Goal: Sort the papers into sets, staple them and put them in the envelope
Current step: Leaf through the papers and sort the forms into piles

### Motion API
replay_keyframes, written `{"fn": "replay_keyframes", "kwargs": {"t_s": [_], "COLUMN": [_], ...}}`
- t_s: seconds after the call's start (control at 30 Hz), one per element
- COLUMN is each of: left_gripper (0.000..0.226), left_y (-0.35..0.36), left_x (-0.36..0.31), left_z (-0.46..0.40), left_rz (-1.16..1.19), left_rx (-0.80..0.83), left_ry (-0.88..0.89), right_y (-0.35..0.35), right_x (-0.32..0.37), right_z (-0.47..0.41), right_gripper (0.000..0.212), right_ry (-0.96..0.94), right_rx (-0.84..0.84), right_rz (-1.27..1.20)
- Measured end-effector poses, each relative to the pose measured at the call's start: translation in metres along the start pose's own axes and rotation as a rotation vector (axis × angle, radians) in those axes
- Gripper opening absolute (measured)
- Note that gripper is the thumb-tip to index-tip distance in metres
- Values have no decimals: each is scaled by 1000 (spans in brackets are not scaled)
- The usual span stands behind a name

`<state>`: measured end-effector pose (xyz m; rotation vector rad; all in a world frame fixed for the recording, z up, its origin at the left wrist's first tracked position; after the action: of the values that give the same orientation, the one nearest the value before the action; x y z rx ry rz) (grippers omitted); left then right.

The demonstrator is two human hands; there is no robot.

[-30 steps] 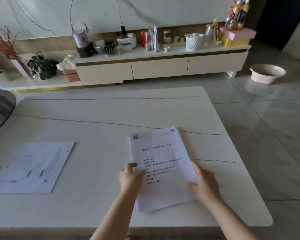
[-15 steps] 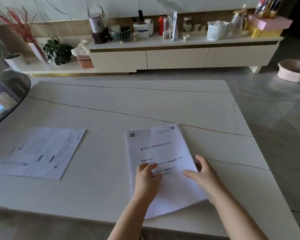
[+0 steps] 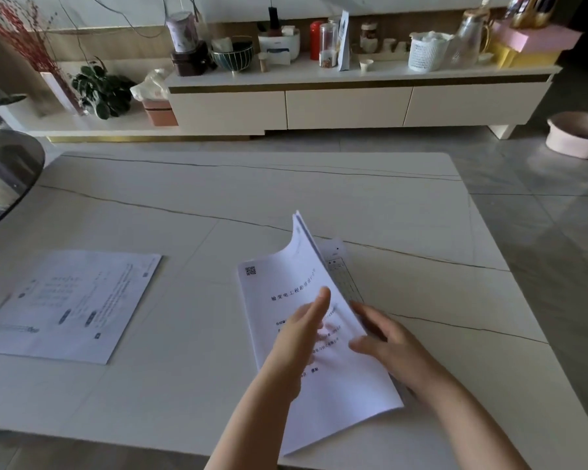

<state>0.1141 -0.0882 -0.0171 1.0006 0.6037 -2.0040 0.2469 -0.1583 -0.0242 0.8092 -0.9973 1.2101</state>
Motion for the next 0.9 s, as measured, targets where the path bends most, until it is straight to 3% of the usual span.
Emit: {"fn": "replay_keyframes", "kwargs": {"t_s": [0.1,0.17,0.23,0.33,0.5,0.57,0.7,0.8,0.9], "left_gripper": [64,66,54,17,20,11,16,15,16], "left_y": [-6,-9,-11,-11,-12,-16,-24,-26,-25], "left_x": [1,3,6,5,5,7,12,12,12], "left_z": [0,-2,-6,-10,-7,-8,-9,-9,-9], "left_rz": [118,129,143,204,179,269,337,342,346], "left_rx": [19,11,13,-31,-100,-114,-114,-97,-79], "left_ry": [-27,-35,-42,-36,12,16,-22,-41,-45], "right_y": [11,16,20,22,32,23,-13,-13,-4], "right_x": [3,7,8,7,12,8,-9,-13,-12], "right_z": [6,7,9,9,7,-1,-13,-13,-15], "right_gripper": [58,56,51,45,33,30,37,44,42], "right_ry": [-15,-30,-18,3,-2,-25,-34,27,96], "right_rx": [123,160,188,161,232,111,-457,-512,-408], "right_rz": [43,49,18,-24,-57,0,559,559,281]}}
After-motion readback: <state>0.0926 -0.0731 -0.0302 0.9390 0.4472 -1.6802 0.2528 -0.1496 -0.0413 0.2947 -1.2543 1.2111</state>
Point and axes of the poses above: each hand's wrist, its own z-axis away from the middle knuckle, its own y-axis out of the palm, x = y × z, the point moved 3 cm from there along -z, towards the middle knuckle, and after that the axes turned 6 degrees about -z, right-handed, at the moved point
